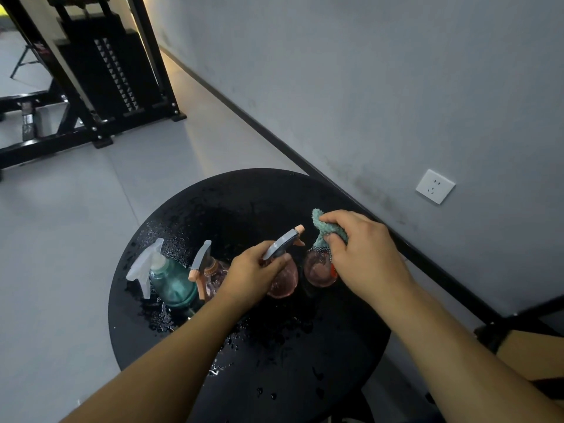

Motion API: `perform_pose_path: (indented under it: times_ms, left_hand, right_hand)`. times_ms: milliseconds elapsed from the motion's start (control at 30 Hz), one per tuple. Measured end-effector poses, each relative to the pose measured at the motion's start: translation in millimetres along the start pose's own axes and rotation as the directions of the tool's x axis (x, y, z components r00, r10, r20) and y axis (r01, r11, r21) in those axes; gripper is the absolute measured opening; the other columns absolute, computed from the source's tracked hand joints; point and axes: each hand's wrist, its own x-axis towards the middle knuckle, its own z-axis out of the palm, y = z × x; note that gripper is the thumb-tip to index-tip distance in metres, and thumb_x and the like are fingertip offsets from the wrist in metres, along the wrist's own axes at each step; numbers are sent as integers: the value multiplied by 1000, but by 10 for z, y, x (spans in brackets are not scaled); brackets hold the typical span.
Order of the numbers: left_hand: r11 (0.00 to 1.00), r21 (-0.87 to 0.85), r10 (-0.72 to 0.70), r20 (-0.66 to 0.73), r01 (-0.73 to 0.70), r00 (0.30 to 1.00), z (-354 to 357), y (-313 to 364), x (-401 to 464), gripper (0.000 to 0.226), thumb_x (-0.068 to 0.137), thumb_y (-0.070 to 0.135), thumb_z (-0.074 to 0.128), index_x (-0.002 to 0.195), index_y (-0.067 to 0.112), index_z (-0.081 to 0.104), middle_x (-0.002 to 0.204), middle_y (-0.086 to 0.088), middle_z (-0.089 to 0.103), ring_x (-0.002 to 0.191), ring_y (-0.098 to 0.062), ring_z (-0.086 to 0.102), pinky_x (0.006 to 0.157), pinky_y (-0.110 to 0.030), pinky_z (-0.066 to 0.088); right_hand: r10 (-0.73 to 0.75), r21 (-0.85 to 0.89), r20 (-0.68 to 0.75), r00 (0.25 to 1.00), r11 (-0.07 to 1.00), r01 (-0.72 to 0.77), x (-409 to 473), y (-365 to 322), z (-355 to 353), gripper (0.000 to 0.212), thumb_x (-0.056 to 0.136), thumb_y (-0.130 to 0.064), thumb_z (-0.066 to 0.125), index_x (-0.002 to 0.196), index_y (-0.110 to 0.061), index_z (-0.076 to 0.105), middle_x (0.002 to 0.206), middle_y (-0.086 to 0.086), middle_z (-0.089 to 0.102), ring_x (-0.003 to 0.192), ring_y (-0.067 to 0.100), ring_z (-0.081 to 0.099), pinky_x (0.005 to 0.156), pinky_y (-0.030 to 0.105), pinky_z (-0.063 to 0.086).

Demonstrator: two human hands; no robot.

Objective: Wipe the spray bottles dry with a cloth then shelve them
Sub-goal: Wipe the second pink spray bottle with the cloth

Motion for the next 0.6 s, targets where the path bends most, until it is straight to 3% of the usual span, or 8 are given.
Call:
perform_pose_path:
  times_ms: [133, 233, 300, 367, 467, 533, 600]
  left_hand:
    - [999, -44, -15, -55, 13, 998, -49, 126, -25, 7, 100, 41, 70, 107, 41, 72, 88, 8, 76, 81, 0, 71, 67, -18, 50]
    - [994, -108, -12, -115, 0, 993, -186, 249, -20, 10, 100, 45, 69, 106, 37, 73, 87, 3, 75, 73, -1, 68, 73, -34, 58]
    - [976, -217, -22, -115, -3, 993, -295, 370, -56, 12, 100, 48, 68, 106, 39, 73, 95, -1, 76, 88, -15, 75, 87, -46, 64]
    - [932, -363, -47, -116, 2, 992, -409, 495, -127, 9, 100, 45, 69, 105, 40, 74, 104, -6, 77, 101, -31, 76, 91, -53, 64]
    - [865, -500, -94, -93, 35, 991, -545, 616, -231, 13, 100, 45, 68, 108, 37, 74, 110, -3, 80, 104, -27, 79, 90, -52, 65]
    - [845, -532, -113, -84, 51, 990, -608, 653, -295, 21, 101, 46, 66, 115, 32, 71, 112, -2, 80, 104, -28, 79, 90, -53, 64]
    - [837, -545, -120, -87, 54, 989, -649, 684, -351, 25, 102, 45, 65, 119, 26, 69, 112, -2, 80, 103, -29, 79, 86, -49, 65]
  right_hand:
    - [2, -5, -12, 1000, 1000, -2, 2, -3, -27, 31, 96, -14, 61, 122, -30, 64, 122, -11, 63, 100, 6, 61, 83, 20, 52]
    - [-5, -1, -16, 1000, 1000, 5, -2, -9, -44, 31, 96, -14, 61, 123, -30, 64, 123, -11, 63, 100, 2, 58, 78, 8, 44]
    - [-12, 19, -20, 1000, 1000, 12, -9, -38, -47, 32, 96, -13, 62, 123, -29, 65, 122, -12, 63, 99, 1, 58, 76, 3, 41]
    - [-31, 41, -29, 999, 999, 32, -25, -98, -40, 32, 95, -13, 62, 123, -28, 66, 120, -13, 64, 100, 2, 60, 75, 1, 40]
    - [-81, 48, -22, 996, 996, 82, -54, -226, 3, 32, 96, -13, 60, 125, -27, 66, 123, -13, 64, 103, 2, 60, 77, -3, 38]
    - [-118, 61, -14, 993, 991, 119, -64, -316, 40, 32, 97, -12, 59, 125, -26, 65, 123, -14, 63, 103, 2, 60, 81, 0, 41]
    - [-155, 72, -23, 988, 985, 157, -63, -393, 66, 32, 97, -11, 58, 125, -25, 65, 122, -13, 64, 104, 5, 61, 88, 15, 51]
